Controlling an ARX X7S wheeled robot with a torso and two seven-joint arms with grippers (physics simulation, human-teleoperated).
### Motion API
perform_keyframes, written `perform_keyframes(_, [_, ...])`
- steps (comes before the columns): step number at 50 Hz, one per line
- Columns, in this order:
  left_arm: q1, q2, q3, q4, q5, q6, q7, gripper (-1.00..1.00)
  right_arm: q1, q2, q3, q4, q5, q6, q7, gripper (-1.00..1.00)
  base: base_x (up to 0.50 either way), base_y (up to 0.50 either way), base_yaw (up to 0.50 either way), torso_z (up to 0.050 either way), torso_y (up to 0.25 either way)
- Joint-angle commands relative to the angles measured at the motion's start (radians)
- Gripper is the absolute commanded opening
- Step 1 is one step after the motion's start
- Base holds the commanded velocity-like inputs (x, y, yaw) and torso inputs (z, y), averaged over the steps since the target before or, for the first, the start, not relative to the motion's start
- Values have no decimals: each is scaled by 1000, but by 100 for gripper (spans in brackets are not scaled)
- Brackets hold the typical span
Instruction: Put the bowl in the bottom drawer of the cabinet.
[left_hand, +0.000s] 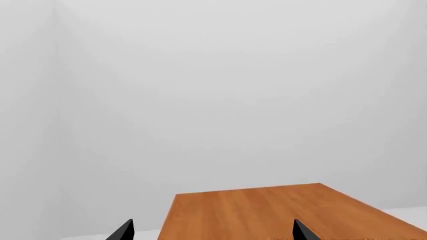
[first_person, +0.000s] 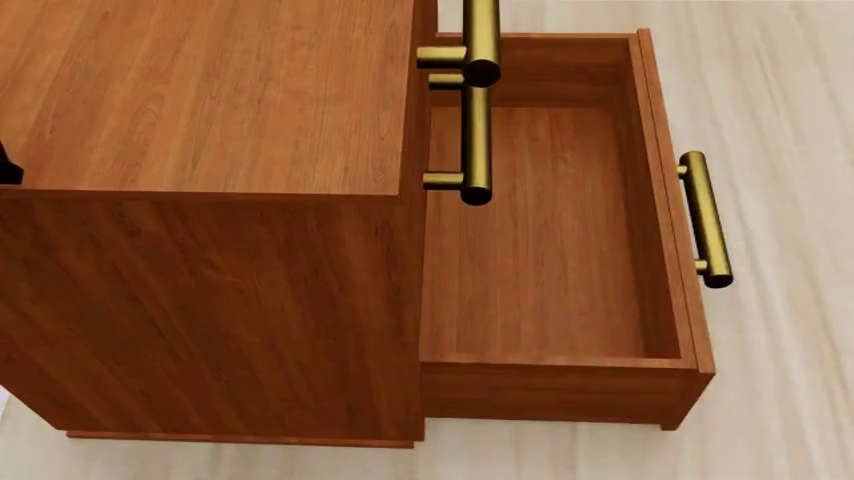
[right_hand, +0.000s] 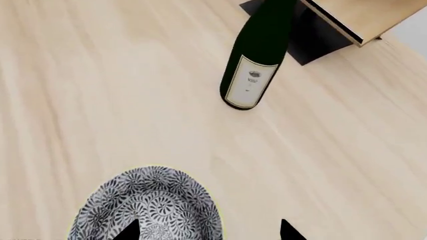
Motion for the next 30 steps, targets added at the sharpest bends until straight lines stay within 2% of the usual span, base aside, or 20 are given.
perform_keyframes(1, [0, -1, 12, -7, 7, 7, 0, 100, 22, -4, -121, 77, -89, -66, -28, 100, 0, 0, 0, 0, 0])
perform_keyframes(30, [-8, -9, 28, -3, 5, -1, -10, 100, 32, -17, -212, 207, -170, -153, -82, 100, 0, 0, 0, 0, 0])
